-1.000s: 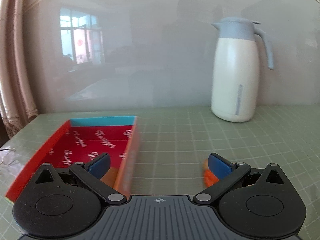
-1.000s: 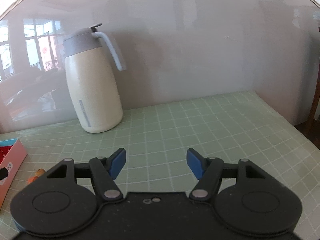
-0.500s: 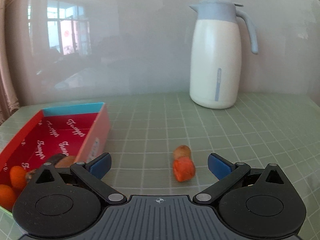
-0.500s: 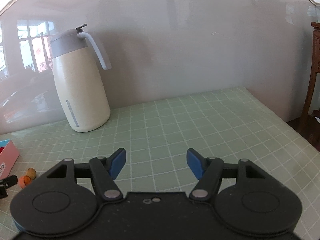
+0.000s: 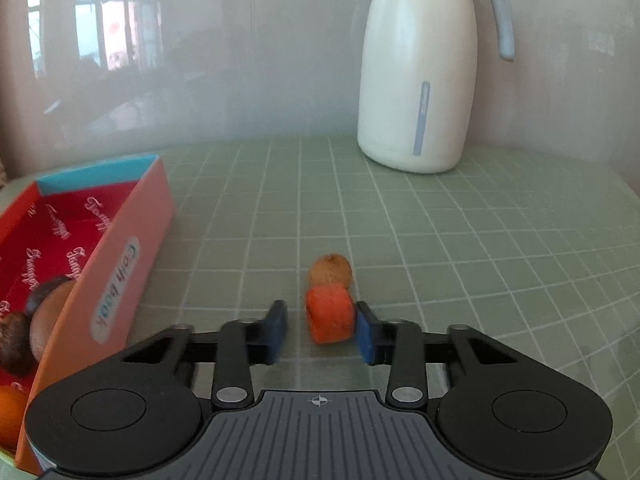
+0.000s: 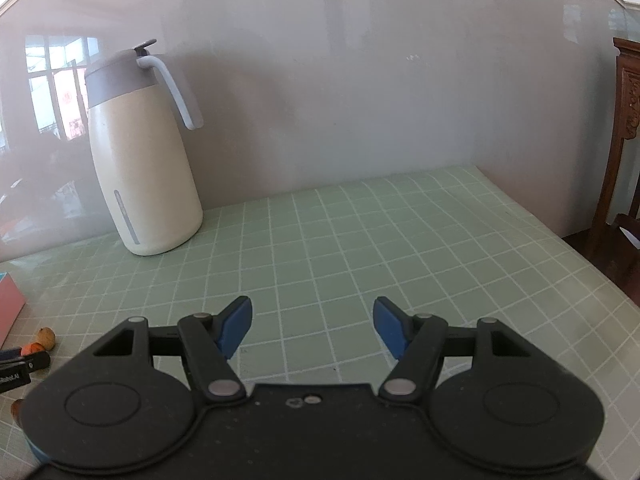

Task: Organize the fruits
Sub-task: 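Move the left gripper to a small orange chunk and grasp it, then carry the orange chunk with the left gripper into the box, release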

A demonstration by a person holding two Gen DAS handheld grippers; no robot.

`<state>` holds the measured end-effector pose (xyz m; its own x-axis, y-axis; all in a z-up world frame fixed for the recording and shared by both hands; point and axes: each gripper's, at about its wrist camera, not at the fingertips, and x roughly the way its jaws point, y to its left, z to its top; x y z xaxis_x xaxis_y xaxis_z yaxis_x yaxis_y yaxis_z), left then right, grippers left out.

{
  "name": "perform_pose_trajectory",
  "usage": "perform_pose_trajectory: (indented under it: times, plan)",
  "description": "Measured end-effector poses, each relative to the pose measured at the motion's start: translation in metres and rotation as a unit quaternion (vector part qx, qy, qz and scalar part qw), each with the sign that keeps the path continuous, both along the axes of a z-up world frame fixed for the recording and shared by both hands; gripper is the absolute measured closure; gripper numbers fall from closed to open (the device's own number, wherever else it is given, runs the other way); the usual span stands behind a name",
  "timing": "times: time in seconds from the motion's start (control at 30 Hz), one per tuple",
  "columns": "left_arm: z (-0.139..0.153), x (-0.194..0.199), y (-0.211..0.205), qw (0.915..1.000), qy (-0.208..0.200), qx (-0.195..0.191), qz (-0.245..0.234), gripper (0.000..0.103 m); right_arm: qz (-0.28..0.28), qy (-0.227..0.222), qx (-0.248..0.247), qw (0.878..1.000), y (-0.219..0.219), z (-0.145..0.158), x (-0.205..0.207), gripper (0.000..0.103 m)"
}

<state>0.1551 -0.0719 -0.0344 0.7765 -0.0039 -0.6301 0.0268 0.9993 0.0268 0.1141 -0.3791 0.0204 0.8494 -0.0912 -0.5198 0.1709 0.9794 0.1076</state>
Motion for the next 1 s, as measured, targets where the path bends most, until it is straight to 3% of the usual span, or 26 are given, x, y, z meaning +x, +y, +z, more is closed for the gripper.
perform_pose_trajectory:
  times: [0.07,0.4,1.0]
  plan:
    - [0.001,0.0,0.001,1.0,0.001,-0.006,-0.003,0.081,0.001,0.0,-0.001,1.0,0.001,0.0,0.0,0.036]
    - [0.017,-0.013,0.009,0.9995,-0.024,-0.019,-0.004,0.08,0.005,0.002,0.0,1.0,0.004,0.0,0.001,0.036]
    - [0.054,-0.047,0.063,0.9967,-0.079,0.004,0.021,0.08,0.034,0.017,-0.004,0.999,0.046,-0.003,0.02,0.036]
